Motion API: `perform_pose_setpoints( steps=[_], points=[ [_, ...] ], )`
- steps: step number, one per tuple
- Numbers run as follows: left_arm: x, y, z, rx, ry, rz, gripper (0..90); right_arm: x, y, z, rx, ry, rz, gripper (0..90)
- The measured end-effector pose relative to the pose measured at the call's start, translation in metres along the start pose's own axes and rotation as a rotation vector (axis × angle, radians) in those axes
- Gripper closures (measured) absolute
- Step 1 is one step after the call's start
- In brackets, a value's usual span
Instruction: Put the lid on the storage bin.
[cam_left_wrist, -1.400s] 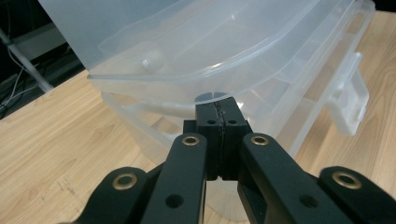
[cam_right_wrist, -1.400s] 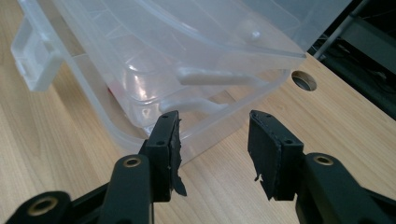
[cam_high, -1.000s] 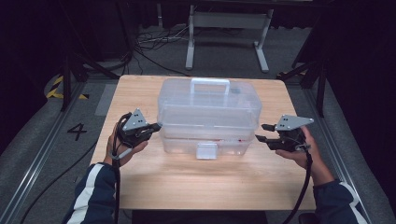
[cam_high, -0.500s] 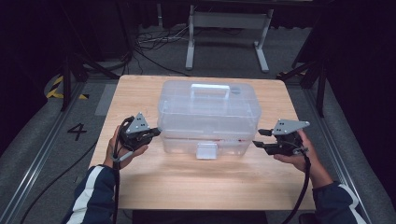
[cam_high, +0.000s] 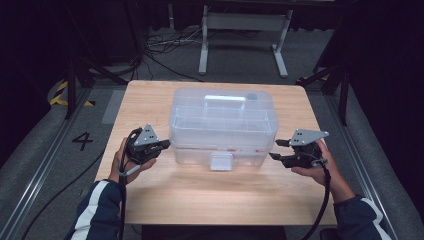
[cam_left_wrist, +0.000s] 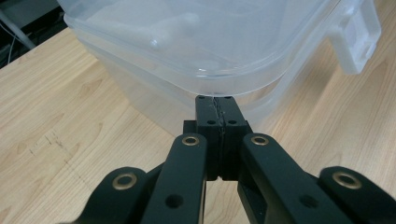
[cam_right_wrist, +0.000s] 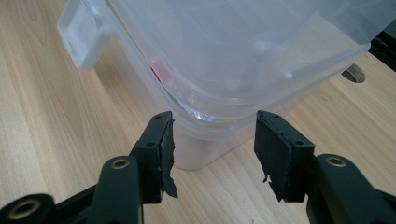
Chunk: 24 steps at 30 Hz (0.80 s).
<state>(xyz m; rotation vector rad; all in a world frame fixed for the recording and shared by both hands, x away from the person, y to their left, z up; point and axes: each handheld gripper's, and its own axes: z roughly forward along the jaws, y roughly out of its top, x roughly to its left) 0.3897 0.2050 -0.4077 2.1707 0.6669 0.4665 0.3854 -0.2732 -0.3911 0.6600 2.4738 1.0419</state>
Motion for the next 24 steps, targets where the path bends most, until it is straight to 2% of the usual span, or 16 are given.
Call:
perform_pose_setpoints(
  steps=[10,24],
  points=[
    [0.000,-0.008,0.001,0.009,0.005,-0.020,90.0,0.001,0.000,0.002,0.000,-0.006,0.000,48.6],
    [-0.010,-0.012,-0.002,0.040,0.026,0.030,83.8,0.003,-0.002,-0.003,0.037,-0.042,-0.031,47.5]
  ],
)
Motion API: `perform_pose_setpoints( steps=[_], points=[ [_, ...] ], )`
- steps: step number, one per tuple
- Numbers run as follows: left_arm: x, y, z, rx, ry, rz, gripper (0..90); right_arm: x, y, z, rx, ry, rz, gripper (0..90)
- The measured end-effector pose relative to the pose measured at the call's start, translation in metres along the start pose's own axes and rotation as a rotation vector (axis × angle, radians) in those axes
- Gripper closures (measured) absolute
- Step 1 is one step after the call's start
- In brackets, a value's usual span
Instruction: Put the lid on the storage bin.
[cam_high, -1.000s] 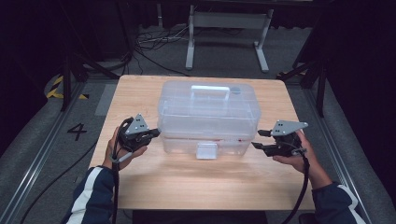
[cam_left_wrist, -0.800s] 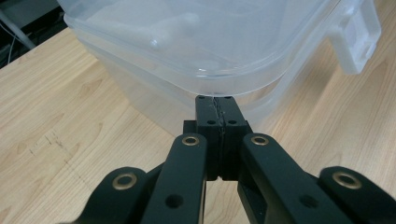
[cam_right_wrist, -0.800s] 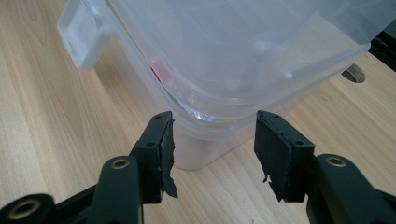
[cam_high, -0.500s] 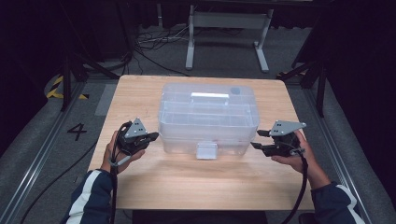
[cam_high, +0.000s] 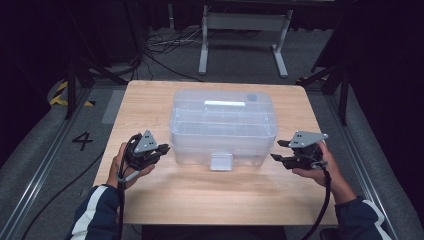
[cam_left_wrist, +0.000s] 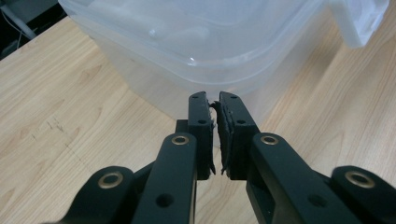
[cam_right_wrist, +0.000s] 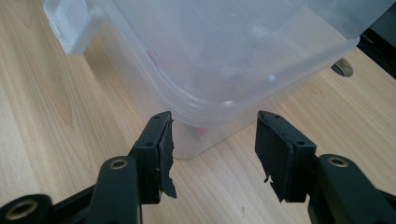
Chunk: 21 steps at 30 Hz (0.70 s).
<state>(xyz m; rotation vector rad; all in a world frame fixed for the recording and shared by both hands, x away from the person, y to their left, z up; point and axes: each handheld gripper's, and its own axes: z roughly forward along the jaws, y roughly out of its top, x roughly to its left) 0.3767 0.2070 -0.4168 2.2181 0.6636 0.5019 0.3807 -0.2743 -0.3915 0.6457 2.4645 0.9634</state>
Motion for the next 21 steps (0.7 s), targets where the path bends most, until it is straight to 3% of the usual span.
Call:
perform_pose_setpoints(
  steps=[11,17,21],
  points=[
    [-0.007,-0.014,-0.001,0.062,0.024,0.026,70.0,0.000,-0.011,-0.008,0.033,-0.047,-0.011,43.7],
    [-0.013,-0.027,-0.003,0.092,0.037,0.047,55.4,-0.003,-0.025,-0.015,0.045,-0.070,-0.004,41.1],
    [-0.011,-0.036,-0.005,0.113,0.059,0.027,45.9,-0.005,-0.033,-0.019,0.050,-0.089,-0.004,40.5]
  ],
)
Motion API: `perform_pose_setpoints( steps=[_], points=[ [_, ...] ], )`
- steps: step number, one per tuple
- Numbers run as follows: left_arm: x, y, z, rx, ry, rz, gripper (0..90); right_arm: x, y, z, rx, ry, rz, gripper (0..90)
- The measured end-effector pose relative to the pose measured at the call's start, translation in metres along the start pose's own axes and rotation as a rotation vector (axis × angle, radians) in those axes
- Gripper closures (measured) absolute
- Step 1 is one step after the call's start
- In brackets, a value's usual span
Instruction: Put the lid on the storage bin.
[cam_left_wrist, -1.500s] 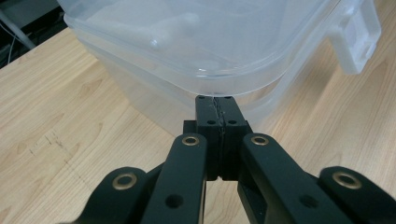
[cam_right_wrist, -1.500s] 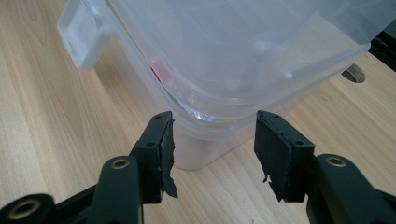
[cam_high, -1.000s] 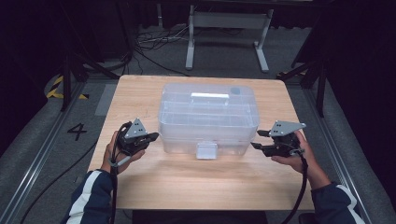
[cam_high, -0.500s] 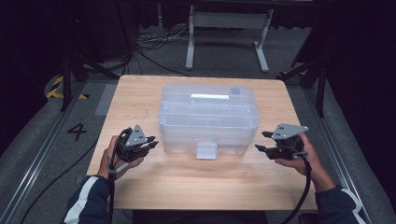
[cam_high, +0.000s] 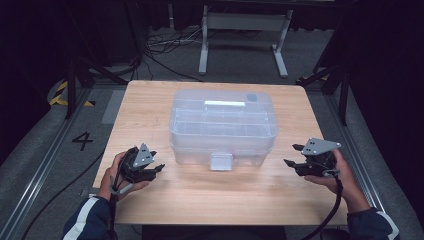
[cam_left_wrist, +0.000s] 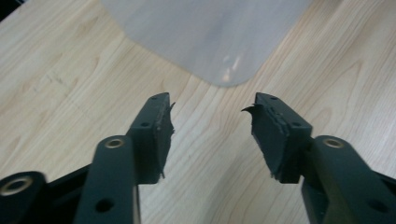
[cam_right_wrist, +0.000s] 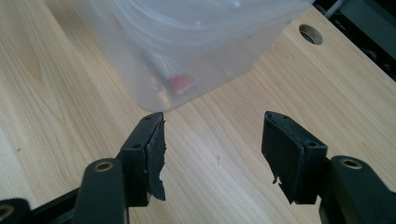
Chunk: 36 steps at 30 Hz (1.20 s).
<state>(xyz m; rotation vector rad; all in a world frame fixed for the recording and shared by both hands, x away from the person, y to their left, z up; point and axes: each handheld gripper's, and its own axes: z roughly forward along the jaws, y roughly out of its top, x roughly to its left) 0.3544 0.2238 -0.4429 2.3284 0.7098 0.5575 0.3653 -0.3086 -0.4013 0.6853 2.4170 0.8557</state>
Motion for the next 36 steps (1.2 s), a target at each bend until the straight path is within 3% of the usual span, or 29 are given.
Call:
perform_pose_setpoints(
  steps=[2,4,7,12,22,27,36],
  points=[
    [0.001,-0.004,-0.001,0.001,0.013,-0.013,41.4,-0.001,-0.005,-0.001,-0.004,-0.004,0.006,40.3],
    [0.002,-0.007,-0.002,0.024,0.055,-0.014,35.4,-0.002,-0.010,-0.002,-0.007,-0.004,0.010,39.9],
    [0.004,-0.012,-0.002,0.029,0.058,-0.033,30.6,-0.002,-0.016,-0.002,-0.004,-0.010,0.009,39.3],
    [0.007,-0.025,-0.006,0.053,0.045,-0.055,27.4,-0.003,-0.035,0.000,0.022,0.003,0.028,40.1],
    [0.010,-0.047,-0.014,0.033,-0.002,-0.099,22.1,-0.004,-0.068,0.005,0.019,-0.023,0.100,36.9],
    [0.011,-0.057,-0.018,0.020,-0.022,-0.119,21.3,-0.003,-0.084,0.010,0.022,-0.019,0.150,34.1],
    [0.013,-0.082,-0.017,0.022,-0.039,-0.204,18.6,-0.002,-0.110,0.015,-0.001,-0.027,0.272,29.2]
  ],
)
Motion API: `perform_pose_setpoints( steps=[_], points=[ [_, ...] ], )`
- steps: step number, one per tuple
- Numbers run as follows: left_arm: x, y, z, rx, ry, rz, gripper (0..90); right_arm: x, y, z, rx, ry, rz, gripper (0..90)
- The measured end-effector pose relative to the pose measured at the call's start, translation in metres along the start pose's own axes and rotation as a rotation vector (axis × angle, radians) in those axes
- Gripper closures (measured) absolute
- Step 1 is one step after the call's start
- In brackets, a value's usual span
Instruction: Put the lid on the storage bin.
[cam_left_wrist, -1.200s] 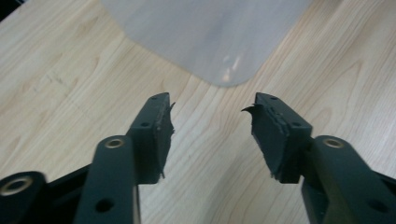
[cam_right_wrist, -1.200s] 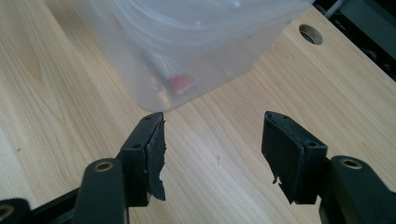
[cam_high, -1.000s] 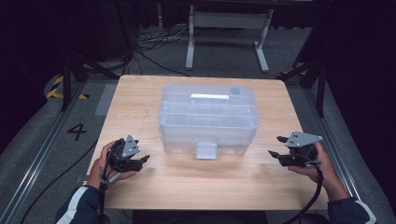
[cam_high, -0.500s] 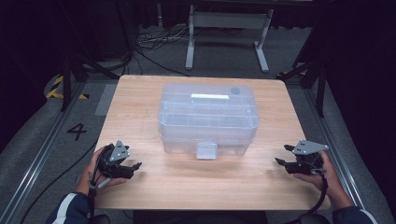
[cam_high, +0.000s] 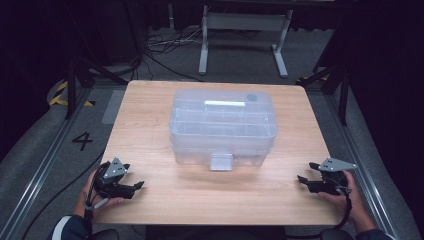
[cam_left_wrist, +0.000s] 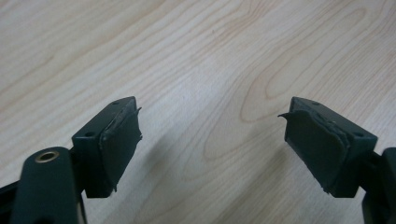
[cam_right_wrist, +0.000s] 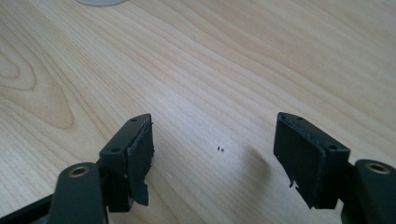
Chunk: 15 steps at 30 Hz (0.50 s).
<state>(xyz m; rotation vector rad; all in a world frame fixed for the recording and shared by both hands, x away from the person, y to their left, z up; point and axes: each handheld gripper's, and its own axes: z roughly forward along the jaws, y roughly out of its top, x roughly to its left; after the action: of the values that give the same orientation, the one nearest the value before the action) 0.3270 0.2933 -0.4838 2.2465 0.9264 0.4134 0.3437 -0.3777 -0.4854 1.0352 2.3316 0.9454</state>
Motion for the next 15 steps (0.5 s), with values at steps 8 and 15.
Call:
perform_pose_setpoints(
  steps=[8,15],
  points=[
    [0.0021,-0.0085,0.0014,-0.005,-0.016,-0.061,16.6,-0.0064,-0.0078,0.0000,-0.015,0.007,0.090,25.0],
    [0.0024,-0.0088,0.0016,-0.002,-0.015,-0.074,15.6,-0.0097,-0.0081,0.0013,-0.006,0.029,0.121,24.4]
  ],
)
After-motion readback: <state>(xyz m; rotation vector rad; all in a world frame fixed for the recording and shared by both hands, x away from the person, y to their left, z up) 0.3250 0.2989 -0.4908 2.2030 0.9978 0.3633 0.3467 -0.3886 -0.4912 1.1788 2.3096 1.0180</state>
